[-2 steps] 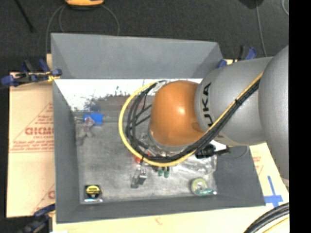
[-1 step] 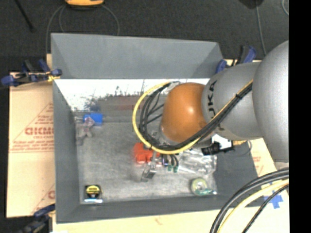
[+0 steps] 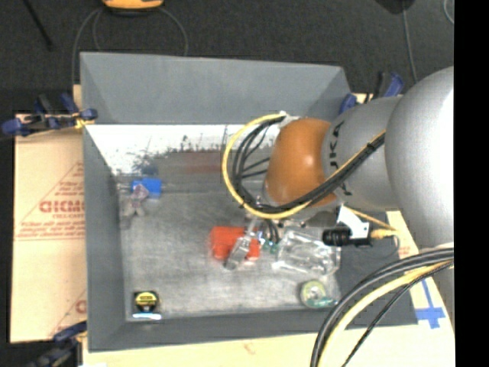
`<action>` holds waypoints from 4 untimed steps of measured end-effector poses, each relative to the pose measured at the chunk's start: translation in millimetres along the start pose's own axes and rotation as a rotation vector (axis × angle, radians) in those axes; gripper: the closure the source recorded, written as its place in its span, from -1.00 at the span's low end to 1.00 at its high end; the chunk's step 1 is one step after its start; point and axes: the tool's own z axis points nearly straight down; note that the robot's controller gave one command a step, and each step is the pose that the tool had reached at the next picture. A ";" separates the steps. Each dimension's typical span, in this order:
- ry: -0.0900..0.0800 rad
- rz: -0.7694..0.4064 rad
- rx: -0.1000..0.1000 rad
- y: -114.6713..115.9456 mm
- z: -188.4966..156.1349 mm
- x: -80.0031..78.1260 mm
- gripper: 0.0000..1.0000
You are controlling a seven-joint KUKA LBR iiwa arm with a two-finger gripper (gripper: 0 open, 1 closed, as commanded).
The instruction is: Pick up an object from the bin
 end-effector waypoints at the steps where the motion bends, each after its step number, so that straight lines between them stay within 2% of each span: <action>1: 0.005 0.002 0.000 0.8 -2.0 0.8 1.00; 2: -0.002 -0.014 0.005 -17.7 -102.1 -14.5 1.00; 3: 0.003 -0.218 0.009 -10.2 -94.5 -28.3 1.00; 4: -0.004 -0.275 0.007 1.4 -191.3 -42.3 1.00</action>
Offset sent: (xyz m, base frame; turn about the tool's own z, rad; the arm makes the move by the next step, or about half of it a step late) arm 0.0000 0.0000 0.0000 0.0000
